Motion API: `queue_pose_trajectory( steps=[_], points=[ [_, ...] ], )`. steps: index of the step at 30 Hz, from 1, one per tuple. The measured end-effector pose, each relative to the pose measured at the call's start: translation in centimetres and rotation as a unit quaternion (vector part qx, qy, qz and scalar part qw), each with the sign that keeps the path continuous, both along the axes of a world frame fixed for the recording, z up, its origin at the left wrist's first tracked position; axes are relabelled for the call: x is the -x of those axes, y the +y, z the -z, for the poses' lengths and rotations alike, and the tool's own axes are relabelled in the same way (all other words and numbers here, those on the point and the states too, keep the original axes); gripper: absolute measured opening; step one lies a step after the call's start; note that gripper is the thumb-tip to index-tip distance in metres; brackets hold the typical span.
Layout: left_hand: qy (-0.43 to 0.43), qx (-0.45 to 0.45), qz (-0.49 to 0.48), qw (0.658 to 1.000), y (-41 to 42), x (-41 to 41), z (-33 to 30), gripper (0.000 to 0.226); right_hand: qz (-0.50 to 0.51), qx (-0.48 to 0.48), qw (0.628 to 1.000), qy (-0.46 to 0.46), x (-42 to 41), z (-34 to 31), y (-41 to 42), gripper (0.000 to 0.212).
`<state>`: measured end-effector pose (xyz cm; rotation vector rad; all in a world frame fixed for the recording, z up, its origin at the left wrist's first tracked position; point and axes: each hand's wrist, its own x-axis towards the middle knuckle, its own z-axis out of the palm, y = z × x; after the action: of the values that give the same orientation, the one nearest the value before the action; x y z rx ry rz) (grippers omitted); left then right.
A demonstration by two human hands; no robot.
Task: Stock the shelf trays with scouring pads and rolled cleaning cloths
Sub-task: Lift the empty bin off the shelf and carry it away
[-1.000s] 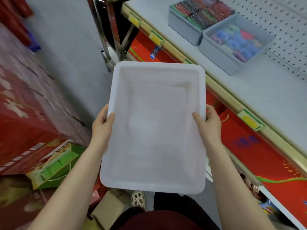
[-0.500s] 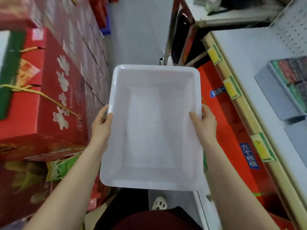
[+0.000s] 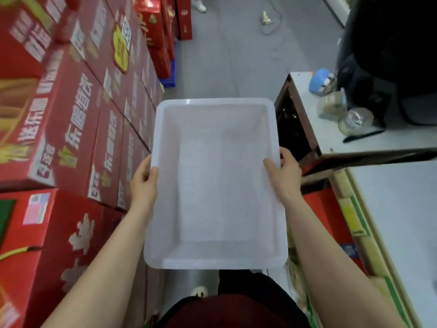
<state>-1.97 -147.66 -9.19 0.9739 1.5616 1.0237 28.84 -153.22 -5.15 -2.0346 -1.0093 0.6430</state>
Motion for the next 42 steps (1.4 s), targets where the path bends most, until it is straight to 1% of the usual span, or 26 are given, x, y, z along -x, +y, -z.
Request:
queue_pose_trajectory(
  steps=[3,6,7,12,15,17,21,26,28,31,33,36,39,42],
  points=[
    [0.015,-0.013,-0.024,1.000,7.3,-1.5,-0.7,0.040,-0.017,0.007,1.000,0.005,-1.7,-0.1,8.8,0.038],
    [0.017,-0.021,-0.052,0.998,14.2,-2.8,-1.0,0.040,-0.040,0.000,0.999,0.011,-3.3,-0.3,17.4,0.025],
    [0.017,-0.027,-0.058,0.998,16.6,-3.2,-1.0,0.040,-0.045,0.000,0.999,0.008,-3.8,-0.3,20.4,0.024],
    [0.018,-0.042,-0.094,0.995,29.6,-5.1,-1.6,0.041,-0.064,0.000,0.998,0.019,-5.3,-0.5,35.4,0.032],
    [0.028,-0.037,-0.082,0.996,38.8,-5.5,-0.9,0.041,-0.072,0.000,0.997,-0.009,-6.0,-0.3,45.0,0.038],
    [0.030,-0.030,-0.084,0.996,45.1,-5.6,-0.6,0.040,-0.071,0.005,0.997,-0.017,-6.2,-0.6,51.3,0.039],
    [0.030,-0.051,-0.077,0.995,58.1,-6.6,-1.3,0.039,-0.076,0.007,0.997,-0.029,-7.0,-1.2,64.3,0.038],
    [0.044,-0.028,-0.065,0.997,72.8,-7.7,-2.5,0.040,-0.085,-0.016,0.996,-0.035,-9.0,-1.8,80.2,0.018],
    [0.040,-0.030,-0.071,0.996,78.8,-8.4,-3.2,0.040,-0.106,-0.021,0.993,-0.035,-10.0,-2.4,87.4,0.015],
    [0.030,-0.060,-0.095,0.993,87.7,-10.0,-4.7,0.044,-0.155,-0.037,0.987,-0.036,-10.7,-3.7,99.5,0.022],
    [0.043,-0.076,-0.114,0.990,93.4,-10.7,-5.9,0.049,-0.191,-0.060,0.979,-0.043,-10.9,-5.3,107.6,0.026],
    [0.071,-0.079,-0.142,0.984,100.6,-11.2,-8.2,0.053,-0.239,-0.084,0.966,-0.058,-10.6,-8.3,118.6,0.023],
    [0.078,-0.090,-0.208,0.971,107.2,-10.3,-9.9,0.051,-0.299,-0.108,0.944,-0.083,-8.4,-10.7,129.0,0.028],
    [0.070,-0.105,-0.292,0.948,114.0,-7.9,-9.9,0.051,-0.351,-0.129,0.922,-0.102,-3.9,-12.0,138.9,0.036]
  ],
)
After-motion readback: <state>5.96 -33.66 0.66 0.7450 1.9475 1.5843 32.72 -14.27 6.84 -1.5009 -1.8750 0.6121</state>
